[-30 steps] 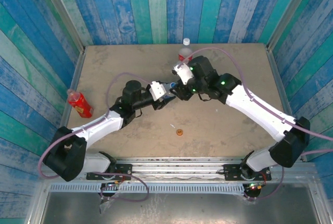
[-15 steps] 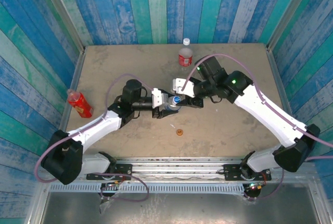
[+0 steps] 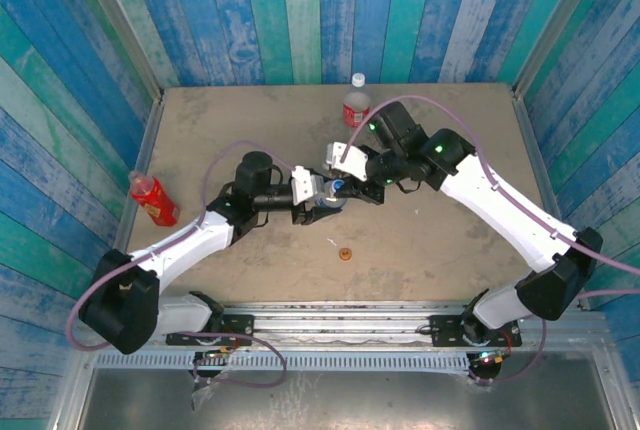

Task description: Screw on the bottle caps

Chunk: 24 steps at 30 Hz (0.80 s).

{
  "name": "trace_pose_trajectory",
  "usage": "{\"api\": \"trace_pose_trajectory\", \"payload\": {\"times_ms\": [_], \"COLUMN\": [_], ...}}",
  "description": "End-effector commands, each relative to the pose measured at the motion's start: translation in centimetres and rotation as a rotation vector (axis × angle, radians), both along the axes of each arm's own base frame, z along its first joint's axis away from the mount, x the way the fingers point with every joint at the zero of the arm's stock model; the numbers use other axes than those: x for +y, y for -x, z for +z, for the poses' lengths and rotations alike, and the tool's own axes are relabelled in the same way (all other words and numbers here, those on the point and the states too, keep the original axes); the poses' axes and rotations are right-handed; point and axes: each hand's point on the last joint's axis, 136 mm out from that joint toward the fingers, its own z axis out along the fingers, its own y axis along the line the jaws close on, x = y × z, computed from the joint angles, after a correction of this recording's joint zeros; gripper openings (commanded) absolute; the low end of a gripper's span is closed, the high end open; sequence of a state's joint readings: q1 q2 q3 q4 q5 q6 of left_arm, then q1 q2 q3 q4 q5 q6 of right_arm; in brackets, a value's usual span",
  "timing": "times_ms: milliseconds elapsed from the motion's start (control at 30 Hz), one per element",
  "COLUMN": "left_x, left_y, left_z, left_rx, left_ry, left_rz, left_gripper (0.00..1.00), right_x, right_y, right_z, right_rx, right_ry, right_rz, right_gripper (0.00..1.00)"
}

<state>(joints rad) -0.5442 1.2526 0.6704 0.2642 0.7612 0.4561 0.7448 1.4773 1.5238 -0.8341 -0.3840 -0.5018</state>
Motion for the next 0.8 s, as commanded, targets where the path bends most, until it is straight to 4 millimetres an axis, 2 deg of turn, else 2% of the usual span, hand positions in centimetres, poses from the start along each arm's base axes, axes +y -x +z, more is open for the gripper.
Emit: {"api": "trace_pose_trajectory", "payload": {"times_ms": [0, 100, 167, 267, 367, 433, 567, 600, 667, 767], "left_x": [0.6, 2.1, 2.4, 1.9, 1.9, 1.7, -0.3, -0.8, -1.6, -2.2], "left_y": [-4.3, -7.1, -7.8, -7.5, -6.7, -6.4, -5.5, -5.2, -4.1, -2.8], "left_z": [2.5, 3.2, 3.1, 2.8, 2.9, 2.7, -0.3, -0.9, -0.8, -0.2], "left_rx": [-0.109, -0.203, -0.261, -0.322, -0.329, -0.315, -0.212, -0.171, -0.137, -0.101], "left_ry": [0.093, 0.134, 0.118, 0.085, 0.088, 0.065, -0.094, -0.122, -0.108, -0.074], "left_rz": [0.221, 0.424, 0.504, 0.536, 0.522, 0.497, 0.344, 0.301, 0.23, 0.157], "left_gripper": [0.62, 0.62, 0.62, 0.62, 0.62, 0.62, 0.62, 0.62, 0.61, 0.61], "right_x": [-1.0, -1.5, -1.5, -0.7, -0.9, -0.8, 0.7, 0.5, -1.1, -2.9], "right_y": [-3.8, -5.0, -5.3, -5.4, -5.7, -5.6, -3.2, -2.3, -1.8, -0.3], "right_z": [-0.8, -2.6, -4.1, -5.6, -6.3, -5.6, -2.7, -2.2, -1.9, -1.4], "right_rx": [0.144, 0.336, 0.459, 0.581, 0.632, 0.612, 0.497, 0.441, 0.291, 0.073], "right_ry": [-0.09, -0.217, -0.281, -0.325, -0.316, -0.321, -0.288, -0.262, -0.198, -0.131], "right_rz": [-0.474, -0.784, -0.923, -0.97, -0.979, -0.931, -0.593, -0.497, -0.402, -0.197], "right_gripper": [0.09, 0.06, 0.05, 0.07, 0.09, 0.14, 0.44, 0.53, 0.66, 0.72]}}
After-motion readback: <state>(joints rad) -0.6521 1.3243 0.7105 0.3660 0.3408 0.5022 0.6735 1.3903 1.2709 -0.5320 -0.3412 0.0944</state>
